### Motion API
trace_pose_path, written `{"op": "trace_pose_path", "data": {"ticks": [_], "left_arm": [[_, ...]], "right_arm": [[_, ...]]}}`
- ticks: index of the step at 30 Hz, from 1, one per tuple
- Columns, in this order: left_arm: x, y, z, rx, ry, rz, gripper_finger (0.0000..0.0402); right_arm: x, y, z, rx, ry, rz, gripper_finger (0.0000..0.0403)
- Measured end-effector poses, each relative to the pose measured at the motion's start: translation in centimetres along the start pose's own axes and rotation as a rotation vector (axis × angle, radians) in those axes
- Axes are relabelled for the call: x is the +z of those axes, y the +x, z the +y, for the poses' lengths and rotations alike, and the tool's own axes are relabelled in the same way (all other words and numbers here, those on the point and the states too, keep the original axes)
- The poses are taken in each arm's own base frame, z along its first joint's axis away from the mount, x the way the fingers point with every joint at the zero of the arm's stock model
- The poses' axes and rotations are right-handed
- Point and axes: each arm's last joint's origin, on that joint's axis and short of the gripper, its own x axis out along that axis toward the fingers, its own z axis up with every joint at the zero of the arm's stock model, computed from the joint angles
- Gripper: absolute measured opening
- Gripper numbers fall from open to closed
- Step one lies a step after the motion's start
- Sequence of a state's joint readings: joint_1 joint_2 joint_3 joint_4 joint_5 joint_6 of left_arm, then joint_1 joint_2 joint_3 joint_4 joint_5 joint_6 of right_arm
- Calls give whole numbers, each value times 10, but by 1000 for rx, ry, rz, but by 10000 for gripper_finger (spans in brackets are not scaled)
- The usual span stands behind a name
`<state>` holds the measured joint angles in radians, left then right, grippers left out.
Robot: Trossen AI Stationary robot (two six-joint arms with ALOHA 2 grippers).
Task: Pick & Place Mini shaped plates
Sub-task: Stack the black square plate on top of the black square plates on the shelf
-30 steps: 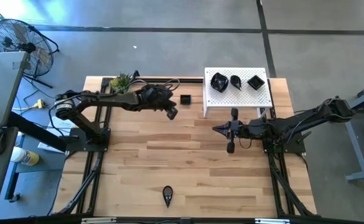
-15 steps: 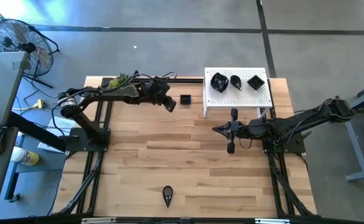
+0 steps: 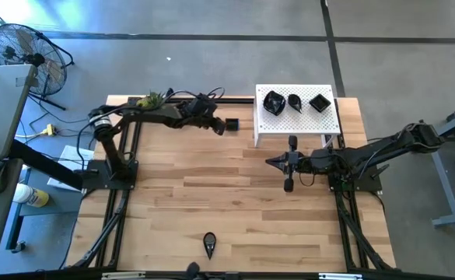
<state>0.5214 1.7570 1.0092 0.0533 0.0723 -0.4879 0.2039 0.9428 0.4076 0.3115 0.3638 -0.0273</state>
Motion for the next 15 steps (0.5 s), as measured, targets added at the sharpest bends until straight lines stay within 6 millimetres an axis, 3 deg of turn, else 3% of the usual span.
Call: {"op": "trace_pose_path", "data": {"ticks": [15], "left_arm": [[35, 39, 8, 44, -54, 147, 135]], "right_arm": [[0, 0, 0, 0, 1, 0, 2]]}}
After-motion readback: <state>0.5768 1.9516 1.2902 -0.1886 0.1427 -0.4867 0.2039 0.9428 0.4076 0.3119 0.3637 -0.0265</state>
